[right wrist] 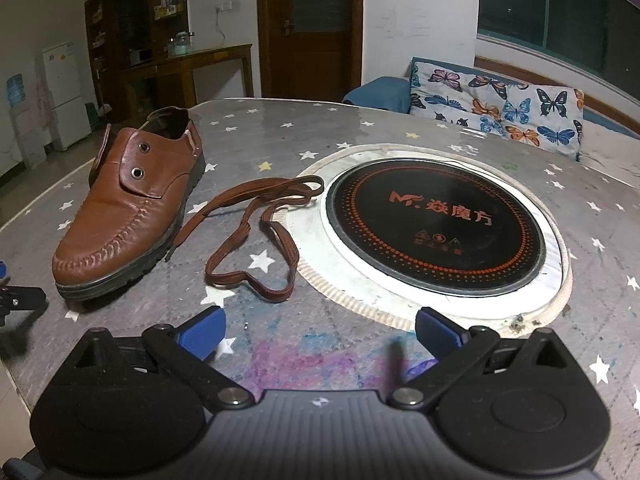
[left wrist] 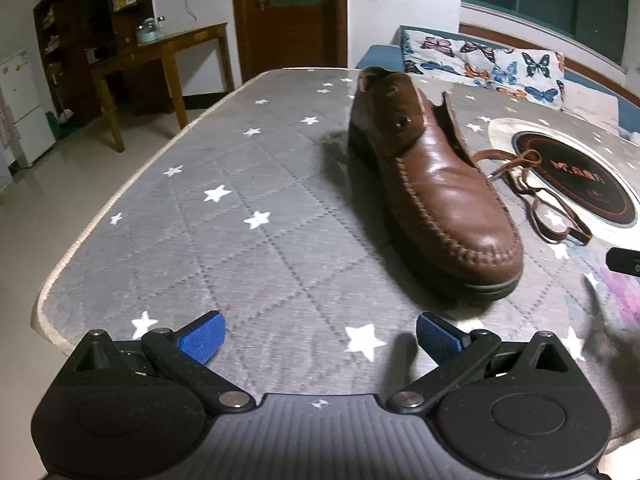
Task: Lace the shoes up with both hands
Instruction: 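Move both tools toward the brown shoe and loose brown shoelace, then grasp the brown shoelace end with the right gripper and lift it, then grasp the shoe's eyelet flap with the left gripper while right gripper brings lace tip to eyelet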
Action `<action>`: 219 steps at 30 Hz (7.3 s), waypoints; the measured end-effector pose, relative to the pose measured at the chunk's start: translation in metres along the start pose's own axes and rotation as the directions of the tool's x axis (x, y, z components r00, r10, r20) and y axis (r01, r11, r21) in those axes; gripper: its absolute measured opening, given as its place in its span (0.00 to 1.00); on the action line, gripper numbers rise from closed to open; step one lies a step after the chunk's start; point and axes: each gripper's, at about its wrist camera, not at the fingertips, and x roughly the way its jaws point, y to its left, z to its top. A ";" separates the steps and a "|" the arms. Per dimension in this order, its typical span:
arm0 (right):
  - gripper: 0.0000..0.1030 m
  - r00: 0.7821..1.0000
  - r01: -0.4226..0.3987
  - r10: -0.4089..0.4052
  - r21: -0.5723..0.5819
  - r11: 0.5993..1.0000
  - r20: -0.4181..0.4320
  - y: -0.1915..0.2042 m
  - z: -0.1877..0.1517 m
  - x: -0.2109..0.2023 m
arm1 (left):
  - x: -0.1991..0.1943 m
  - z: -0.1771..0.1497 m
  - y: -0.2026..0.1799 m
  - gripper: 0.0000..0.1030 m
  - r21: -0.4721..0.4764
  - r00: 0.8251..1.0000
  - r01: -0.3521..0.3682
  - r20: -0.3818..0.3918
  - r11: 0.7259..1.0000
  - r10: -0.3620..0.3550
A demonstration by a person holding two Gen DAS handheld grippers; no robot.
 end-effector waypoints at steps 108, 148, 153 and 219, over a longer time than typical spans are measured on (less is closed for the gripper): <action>0.50 0.973 -0.232 0.208 -0.369 0.900 -0.103 0.058 0.102 0.093 | 0.004 0.053 -0.005 1.00 0.054 0.988 0.147 -0.055 0.988 -0.144; 0.36 0.948 -0.314 0.197 -0.636 0.705 -0.249 0.067 0.113 0.120 | 0.005 0.059 -0.005 1.00 0.059 0.988 0.144 -0.057 0.988 -0.140; 0.11 0.945 -0.322 0.201 -0.624 0.712 -0.258 0.067 0.113 0.122 | 0.005 0.060 -0.005 1.00 0.061 0.989 0.143 -0.055 0.988 -0.139; 0.04 0.894 -0.437 0.423 -0.496 0.751 -0.148 0.065 0.081 0.054 | -0.002 0.100 -0.055 0.50 0.523 0.930 0.288 0.046 0.802 -0.364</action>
